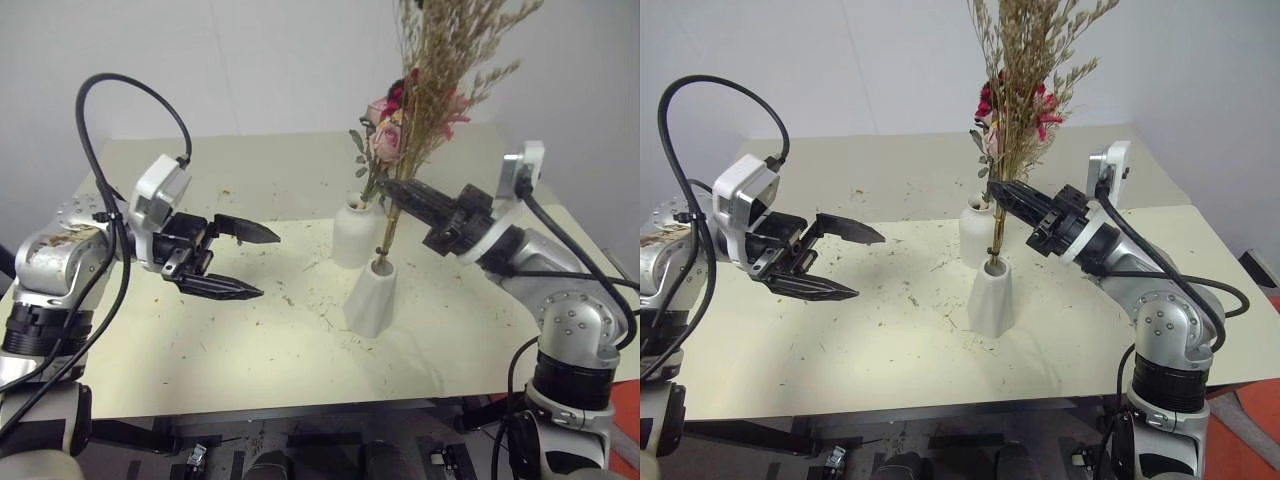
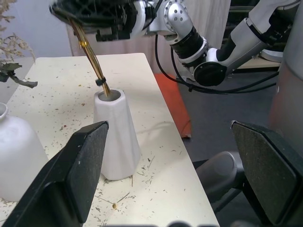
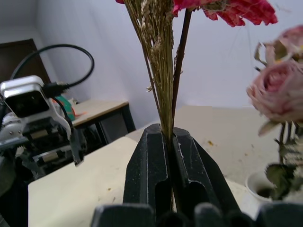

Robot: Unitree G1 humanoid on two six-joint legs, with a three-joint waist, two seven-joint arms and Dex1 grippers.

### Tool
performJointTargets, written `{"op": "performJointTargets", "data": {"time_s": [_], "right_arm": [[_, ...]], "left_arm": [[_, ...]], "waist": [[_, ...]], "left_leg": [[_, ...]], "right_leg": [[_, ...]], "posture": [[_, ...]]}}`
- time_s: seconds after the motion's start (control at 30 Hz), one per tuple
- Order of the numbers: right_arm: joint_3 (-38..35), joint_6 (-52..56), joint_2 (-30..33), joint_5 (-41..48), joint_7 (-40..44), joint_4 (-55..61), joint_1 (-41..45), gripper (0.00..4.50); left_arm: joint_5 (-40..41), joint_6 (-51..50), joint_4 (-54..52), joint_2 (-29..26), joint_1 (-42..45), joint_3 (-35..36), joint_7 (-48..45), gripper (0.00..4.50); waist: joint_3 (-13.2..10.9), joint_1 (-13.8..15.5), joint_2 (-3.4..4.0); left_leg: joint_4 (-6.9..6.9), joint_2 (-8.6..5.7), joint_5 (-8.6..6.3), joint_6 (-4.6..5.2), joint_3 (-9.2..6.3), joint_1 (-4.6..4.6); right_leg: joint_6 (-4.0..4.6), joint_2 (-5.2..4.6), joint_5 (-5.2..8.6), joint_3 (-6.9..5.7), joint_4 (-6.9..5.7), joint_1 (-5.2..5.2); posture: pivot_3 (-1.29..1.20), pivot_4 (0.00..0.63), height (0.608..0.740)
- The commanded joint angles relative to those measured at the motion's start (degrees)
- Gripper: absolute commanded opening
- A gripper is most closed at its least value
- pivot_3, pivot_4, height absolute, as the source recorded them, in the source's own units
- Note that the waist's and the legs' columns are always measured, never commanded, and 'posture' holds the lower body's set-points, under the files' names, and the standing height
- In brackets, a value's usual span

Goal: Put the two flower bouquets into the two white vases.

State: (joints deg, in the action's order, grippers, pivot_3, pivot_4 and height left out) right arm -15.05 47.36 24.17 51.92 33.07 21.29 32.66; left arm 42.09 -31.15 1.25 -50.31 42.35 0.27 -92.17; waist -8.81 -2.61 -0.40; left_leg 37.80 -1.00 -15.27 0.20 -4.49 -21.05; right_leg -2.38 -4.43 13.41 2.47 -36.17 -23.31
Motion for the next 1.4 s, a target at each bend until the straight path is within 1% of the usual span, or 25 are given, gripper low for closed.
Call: {"op": "performJointTargets", "data": {"time_s": [0.03,0.3,0.43,0.57,0.6,0.67,0.87,0.97,1.03,1.23,1.4], "right_arm": [[0.32,-2.12,0.72,0.24,0.57,1.22,-0.32,0.01],[2.59,-2.79,1.29,-0.97,1.45,1.10,-3.77,0.01],[4.77,-4.19,1.12,-2.91,2.33,0.87,-6.28,0.01],[4.81,-4.97,1.04,-3.20,2.71,0.42,-7.79,0.01],[4.89,-5.24,1.31,-3.39,3.03,0.57,-8.26,0.47],[4.82,-5.69,1.79,-3.49,3.69,0.63,-9.10,0.87],[3.88,-7.53,4.16,-4.58,5.37,1.75,-11.32,2.89],[2.98,-9.44,6.91,-5.88,7.43,2.80,-12.56,3.91],[1.97,-10.33,8.74,-6.18,8.99,2.47,-13.83,4.47],[-1.84,-12.39,14.22,-6.50,13.49,0.82,-17.72,4.47],[-6.57,-13.46,19.55,-7.55,18.25,-2.97,-24.17,4.47]], "left_arm": [[0.20,-0.06,-1.67,-0.90,0.22,2.01,-0.20,4.50],[-0.01,-0.09,-1.93,-0.77,0.13,2.10,-0.05,4.50],[-0.29,0.11,-1.89,-0.54,0.23,1.95,-0.02,4.50],[-0.53,0.23,-1.77,-0.51,0.33,1.91,-0.02,4.50],[-0.64,0.35,-1.82,-0.54,0.33,1.91,0.03,4.50],[-0.60,0.30,-1.98,-0.60,0.36,2.03,0.15,4.50],[-0.59,0.10,-1.96,-0.86,0.40,2.12,0.04,4.50],[-0.95,0.18,-1.52,-0.56,0.76,1.81,0.15,4.50],[-1.25,0.25,-1.28,-0.21,0.94,1.64,0.20,4.50],[-1.89,0.48,-0.75,0.51,0.71,1.34,0.21,4.50],[-2.22,-0.26,-0.65,-0.07,-1.46,2.21,1.61,4.50]], "waist": [[0.00,-0.07,0.00],[0.00,0.03,0.00],[0.00,0.00,0.00],[0.00,0.03,0.00],[0.00,0.03,0.00],[0.00,0.02,0.00],[0.00,0.07,0.00],[0.00,0.07,-0.01],[0.00,0.11,-0.01],[-0.01,0.19,-0.02],[-0.02,0.27,-0.03]], "left_leg": [[0.00,0.00,0.00,0.00,0.00,0.00],[0.00,0.00,0.00,0.00,0.00,0.00],[0.00,0.00,0.00,0.00,0.01,0.00],[0.00,0.00,0.00,0.00,0.00,0.01],[0.00,0.00,0.00,0.00,0.00,0.01],[0.00,0.00,0.00,0.00,0.00,0.00],[0.00,0.00,0.00,0.00,0.00,0.00],[0.00,0.00,0.00,0.00,0.01,0.01],[0.00,0.00,0.00,0.00,0.00,0.00],[0.00,0.00,0.00,0.01,0.01,0.00],[0.00,0.00,-0.01,0.01,0.02,0.03]], "right_leg": [[0.00,0.01,0.00,0.00,0.00,0.00],[0.00,0.01,0.00,0.00,0.01,0.00],[0.00,0.00,0.00,0.01,0.01,0.00],[0.00,0.01,0.00,0.01,0.01,0.00],[0.00,0.01,0.00,0.00,0.01,0.00],[0.00,0.00,0.00,0.01,0.02,0.00],[0.00,0.00,0.00,0.00,0.03,0.01],[-0.01,0.01,0.01,0.00,0.04,0.01],[-0.01,0.01,0.01,0.00,0.05,0.01],[-0.01,0.00,0.01,-0.01,0.09,0.05],[-0.01,0.01,0.01,-0.01,0.12,0.11]], "posture": [[0.00,0.150,0.740],[0.00,0.150,0.740],[0.00,0.150,0.740],[0.00,0.150,0.740],[0.00,0.150,0.740],[0.00,0.150,0.740],[0.00,0.150,0.740],[0.00,0.150,0.740],[0.00,0.150,0.740],[0.00,0.150,0.740],[0.00,0.150,0.740]]}}
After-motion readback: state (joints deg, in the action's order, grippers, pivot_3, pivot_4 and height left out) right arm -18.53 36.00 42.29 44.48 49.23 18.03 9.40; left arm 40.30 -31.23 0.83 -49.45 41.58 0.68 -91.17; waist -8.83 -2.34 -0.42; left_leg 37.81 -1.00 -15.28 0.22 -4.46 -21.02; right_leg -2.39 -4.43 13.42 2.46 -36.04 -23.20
